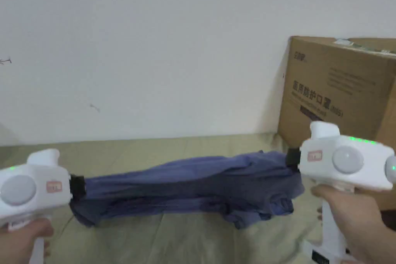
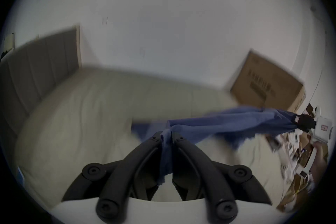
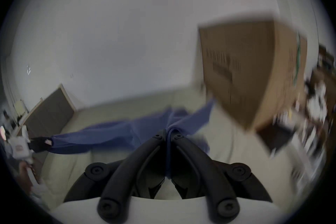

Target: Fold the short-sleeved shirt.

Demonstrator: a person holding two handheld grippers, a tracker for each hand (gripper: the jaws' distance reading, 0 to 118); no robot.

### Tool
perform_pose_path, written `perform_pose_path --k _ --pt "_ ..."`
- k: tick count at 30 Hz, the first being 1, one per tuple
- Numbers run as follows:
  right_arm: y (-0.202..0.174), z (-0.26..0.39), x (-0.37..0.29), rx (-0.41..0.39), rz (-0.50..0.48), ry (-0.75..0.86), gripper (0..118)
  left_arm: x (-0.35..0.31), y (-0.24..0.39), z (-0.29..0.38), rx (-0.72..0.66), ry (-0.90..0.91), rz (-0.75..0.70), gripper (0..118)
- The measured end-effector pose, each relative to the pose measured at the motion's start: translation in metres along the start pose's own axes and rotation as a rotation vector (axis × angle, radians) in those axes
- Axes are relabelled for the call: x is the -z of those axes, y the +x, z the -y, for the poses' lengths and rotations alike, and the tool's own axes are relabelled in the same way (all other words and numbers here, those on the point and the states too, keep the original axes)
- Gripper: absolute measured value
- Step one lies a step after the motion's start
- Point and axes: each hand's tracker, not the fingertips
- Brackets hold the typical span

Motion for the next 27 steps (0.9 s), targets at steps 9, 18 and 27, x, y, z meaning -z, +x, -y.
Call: perform_pose_path --k 9,18,27 --pt "0.089 0.229 -0.084 -0.008 -0.014 -0.363 5 -0.062 -0.058 0.223 -0.053 -0.221 0.035 11" --pt "0.124 0.280 -0.211 -0.090 -0.047 -0.412 5 -0.168 -0.094 0.273 0.001 -0.289 0.049 11" --pt "0.112 0.298 -0.214 -0.200 0.054 -0.487 36 -0.202 -0.084 0.302 0.062 -0.341 0.087 26"
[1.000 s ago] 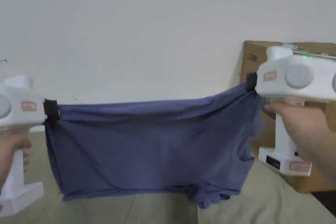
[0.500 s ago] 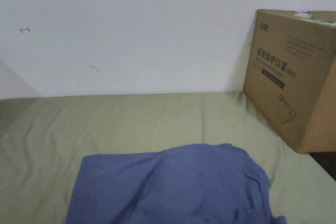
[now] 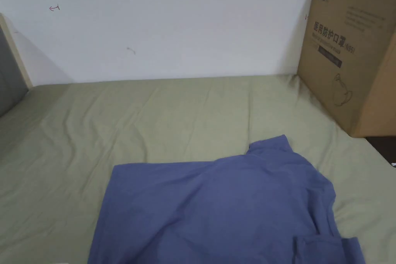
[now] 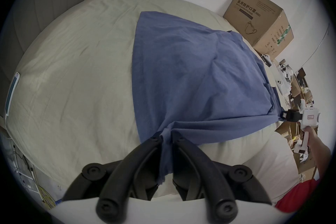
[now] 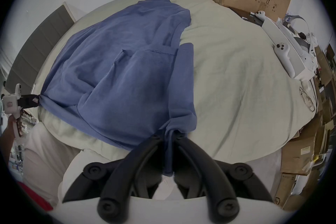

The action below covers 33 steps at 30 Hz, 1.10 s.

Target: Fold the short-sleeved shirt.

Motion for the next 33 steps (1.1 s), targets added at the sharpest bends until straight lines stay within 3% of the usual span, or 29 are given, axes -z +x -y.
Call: perform_pose_path --k 1,2,3,4,9,12,15,17,18,19,20,21,22,24,26,29,31,32,33 --pt "-0.001 -0.001 0.001 0.008 0.011 0.004 70 -0.004 0.001 -0.001 0.006 0.014 -0.001 73" --pt "-0.004 -0.004 0.000 0.011 0.031 0.008 90 -0.006 0.001 -0.002 0.017 0.021 -0.021 107" --pt "-0.006 -0.006 -0.004 0.012 0.038 0.020 106 -0.008 0.001 -0.003 0.023 0.014 -0.041 118" --pt "-0.007 -0.007 -0.010 0.015 0.025 0.063 118 -0.014 0.001 -0.002 0.023 0.026 -0.036 118" --pt "-0.025 -0.016 -0.056 0.025 0.009 0.282 118 -0.057 0.006 -0.008 0.000 0.155 -0.022 118" --pt "-0.052 -0.022 -0.097 0.033 -0.032 0.462 118 -0.090 0.031 -0.013 -0.034 0.253 0.084 118" --pt "-0.082 -0.019 -0.135 0.072 -0.108 0.691 118 -0.130 0.062 -0.008 -0.043 0.514 0.048 117" --pt "-0.098 -0.017 -0.151 0.071 -0.173 0.790 117 -0.149 0.077 -0.004 -0.046 0.652 0.029 107" --pt "-0.104 -0.015 -0.158 0.063 -0.222 0.840 110 -0.156 0.083 0.000 -0.041 0.694 0.027 97" --pt "-0.108 -0.015 -0.162 0.054 -0.256 0.869 74 -0.160 0.088 0.001 -0.028 0.716 0.004 68" --pt "-0.112 -0.017 -0.164 0.048 -0.262 0.879 17 -0.163 0.092 -0.001 0.020 0.734 -0.052 31" --pt "-0.119 -0.022 -0.161 0.062 -0.206 0.849 2 -0.164 0.096 -0.004 0.050 0.719 -0.119 1" --pt "-0.117 -0.021 -0.164 0.071 -0.193 0.840 2 -0.162 0.097 -0.007 0.082 0.700 -0.196 1" --pt "-0.111 -0.024 -0.165 0.054 -0.306 0.804 2 -0.157 0.087 -0.017 0.080 0.558 -0.113 1" --pt "-0.114 -0.026 -0.167 0.012 -0.203 0.820 2 -0.151 0.075 -0.024 0.060 0.436 -0.109 1" --pt "-0.115 -0.028 -0.167 -0.047 -0.186 0.800 2 -0.114 0.043 -0.033 -0.004 0.076 -0.094 1" --pt "-0.115 -0.029 -0.165 -0.050 -0.198 0.777 2 -0.089 0.025 -0.025 -0.013 -0.015 -0.090 1" --pt "-0.115 -0.029 -0.164 -0.043 -0.206 0.760 2 -0.079 0.019 -0.022 -0.015 -0.023 -0.096 5" --pt "-0.114 -0.030 -0.159 -0.034 -0.214 0.742 2 -0.069 0.012 -0.019 -0.038 -0.042 -0.098 31"
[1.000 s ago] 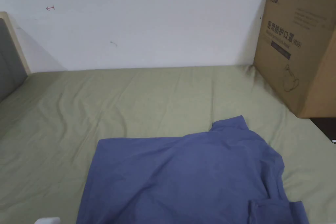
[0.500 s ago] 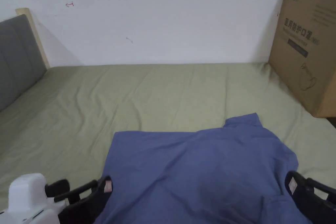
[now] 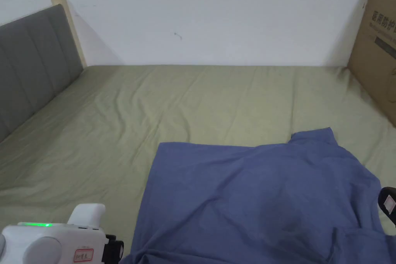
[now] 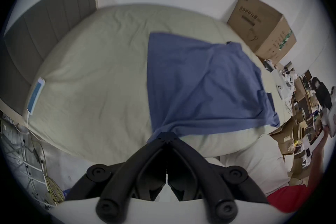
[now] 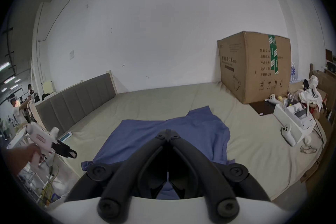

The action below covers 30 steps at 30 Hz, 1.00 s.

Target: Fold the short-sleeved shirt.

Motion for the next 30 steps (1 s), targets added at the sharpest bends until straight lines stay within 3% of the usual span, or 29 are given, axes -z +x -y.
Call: perform_pose_path --k 1,2,9,10,11,12,13,16,19,24,25,26,27,28,30 --pt "0.000 0.001 0.002 0.010 -0.001 -0.013 2 0.007 -0.004 0.004 -0.023 -0.012 0.007 98" --pt "0.001 0.002 0.003 0.023 -0.002 -0.029 2 0.015 -0.010 0.005 -0.040 -0.010 0.028 118" --pt "0.003 0.013 0.013 0.030 0.006 -0.090 2 0.047 -0.017 0.014 -0.065 -0.104 0.080 118" --pt "0.003 0.013 0.015 0.031 0.008 -0.098 2 0.053 -0.016 0.015 -0.054 -0.116 0.080 107" --pt "0.004 0.013 0.016 0.033 0.010 -0.103 2 0.054 -0.013 0.019 -0.046 -0.109 0.070 83" --pt "0.005 0.015 0.017 0.037 0.014 -0.106 2 0.055 -0.010 0.023 -0.017 -0.119 0.031 42" --pt "0.007 0.016 0.017 0.041 0.017 -0.108 2 0.057 -0.009 0.026 0.009 -0.113 -0.003 10" --pt "0.014 0.016 0.016 0.058 0.028 -0.109 2 0.044 -0.002 0.033 -0.032 -0.081 0.092 10" --pt "0.033 0.015 0.016 0.078 0.039 -0.120 2 0.028 -0.001 0.041 0.007 0.017 0.040 10" --pt "0.085 0.039 0.019 0.138 0.149 -0.347 6 0.007 0.008 0.046 0.053 0.153 0.036 10" --pt "0.096 0.046 0.019 0.157 0.147 -0.408 41 0.003 0.011 0.045 0.057 0.163 0.027 10" --pt "0.106 0.052 0.019 0.172 0.149 -0.455 88 0.001 0.013 0.045 0.057 0.174 0.026 10" --pt "0.114 0.061 0.021 0.169 0.182 -0.523 118 -0.002 0.014 0.045 0.078 0.190 0.006 10" --pt "0.127 0.077 0.024 0.158 0.218 -0.599 118 -0.004 0.017 0.046 0.080 0.203 0.009 10" --pt "0.135 0.096 0.020 0.136 0.229 -0.571 118 -0.011 0.031 0.046 0.088 0.213 0.011 10"
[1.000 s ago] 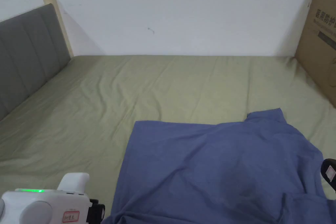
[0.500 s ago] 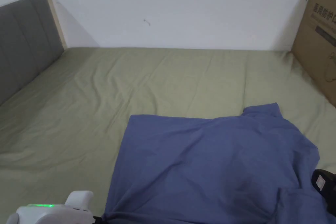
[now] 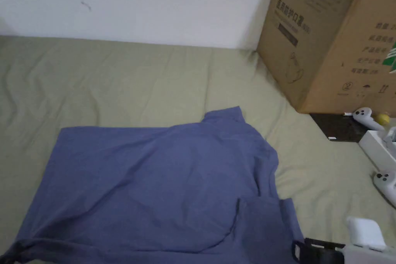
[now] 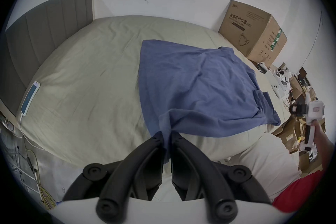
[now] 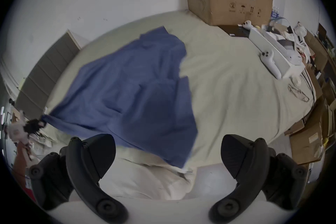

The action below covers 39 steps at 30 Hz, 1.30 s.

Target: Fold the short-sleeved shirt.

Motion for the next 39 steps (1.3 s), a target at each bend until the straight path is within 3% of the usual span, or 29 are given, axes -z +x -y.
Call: perform_pose_path --k 3,6,8,9,10,11,14,17,24,28,33,36,39 --pt "0.005 0.014 0.023 -0.044 0.059 -0.163 117 0.000 0.004 -0.003 0.007 -0.003 0.001 10" --pt "-0.001 0.019 0.046 -0.084 0.037 -0.194 115 0.001 0.007 -0.003 -0.025 -0.023 0.030 10" --pt "-0.008 0.022 0.053 -0.131 0.061 -0.215 104 0.003 0.002 -0.004 -0.028 -0.032 0.020 10" --pt "-0.012 0.024 0.052 -0.167 0.086 -0.201 84 0.003 0.002 -0.003 -0.029 -0.037 0.015 10" --pt "-0.017 0.022 0.050 -0.211 0.113 -0.190 37 0.003 0.002 -0.003 -0.032 -0.041 0.011 10" --pt "-0.021 0.024 0.048 -0.231 0.106 -0.177 12 0.004 0.001 -0.003 -0.035 -0.044 0.010 10" --pt "-0.027 0.024 0.035 -0.263 0.075 -0.146 12 0.004 0.000 -0.001 -0.046 -0.053 0.009 10" --pt "-0.022 0.021 0.022 -0.247 0.070 -0.106 11 0.006 0.000 0.000 -0.044 -0.060 0.007 10" --pt "-0.017 -0.010 -0.017 -0.087 -0.042 0.085 11 0.005 -0.009 -0.020 -0.163 0.040 0.060 10" --pt "-0.030 -0.059 -0.013 -0.028 -0.051 0.157 11 0.028 -0.017 -0.063 -0.218 0.082 0.069 10" --pt "-0.045 -0.134 0.041 -0.031 -0.016 0.170 11 0.091 -0.034 -0.124 -0.306 0.052 0.027 10" --pt "-0.047 -0.170 0.101 -0.041 0.054 0.102 11 0.140 -0.046 -0.148 -0.389 0.008 0.007 10" --pt "-0.046 -0.188 0.164 -0.039 0.103 0.016 12 0.185 -0.050 -0.158 -0.388 -0.069 -0.019 10"
